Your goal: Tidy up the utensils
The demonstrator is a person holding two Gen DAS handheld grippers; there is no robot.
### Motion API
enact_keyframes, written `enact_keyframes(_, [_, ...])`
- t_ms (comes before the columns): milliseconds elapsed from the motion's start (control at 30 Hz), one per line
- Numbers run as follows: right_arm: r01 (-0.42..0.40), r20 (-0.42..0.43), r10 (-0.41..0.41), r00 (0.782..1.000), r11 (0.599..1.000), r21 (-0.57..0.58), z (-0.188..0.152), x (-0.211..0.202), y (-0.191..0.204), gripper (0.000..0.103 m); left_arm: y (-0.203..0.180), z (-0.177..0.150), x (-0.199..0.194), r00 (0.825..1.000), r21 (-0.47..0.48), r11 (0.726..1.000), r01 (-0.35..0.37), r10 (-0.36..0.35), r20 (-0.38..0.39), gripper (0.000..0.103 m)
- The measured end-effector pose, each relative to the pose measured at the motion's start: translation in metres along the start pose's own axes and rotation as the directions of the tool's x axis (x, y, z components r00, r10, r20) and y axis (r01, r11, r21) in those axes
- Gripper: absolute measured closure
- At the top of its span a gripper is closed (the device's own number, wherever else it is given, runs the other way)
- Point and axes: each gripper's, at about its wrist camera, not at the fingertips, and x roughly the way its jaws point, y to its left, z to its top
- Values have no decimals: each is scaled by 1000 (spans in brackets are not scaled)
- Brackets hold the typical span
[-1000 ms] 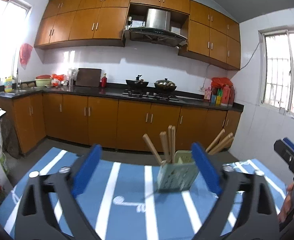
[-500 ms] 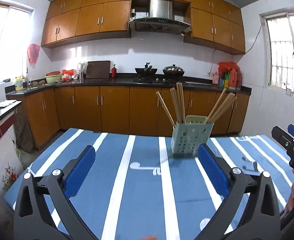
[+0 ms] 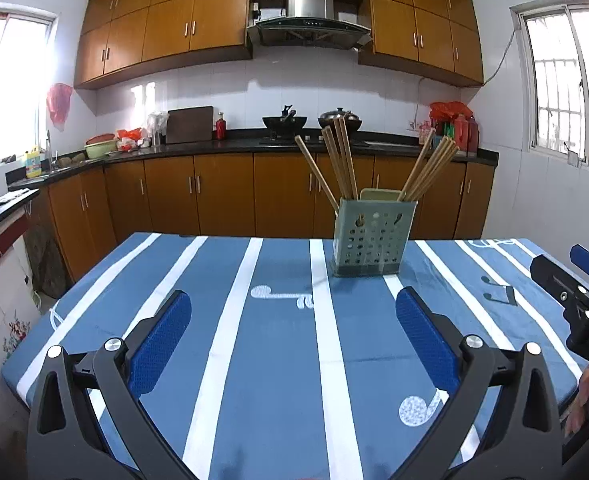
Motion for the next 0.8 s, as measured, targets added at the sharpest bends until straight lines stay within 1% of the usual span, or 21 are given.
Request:
enact_keyframes(200, [-1, -37, 1, 999, 1000, 15, -16, 1, -3, 4, 0, -15, 0, 1000, 10, 1000, -6, 6, -20, 2])
enact_keyframes(400, [-1, -54, 1, 999, 1000, 16, -27, 2, -4, 4, -1, -27, 0, 999, 10, 1000, -2, 2, -34, 2])
enact_keyframes(800, [1, -74, 1, 997, 1000, 23, -35, 5, -6, 4, -5, -34, 2, 998, 6, 1000, 2, -2, -58, 2])
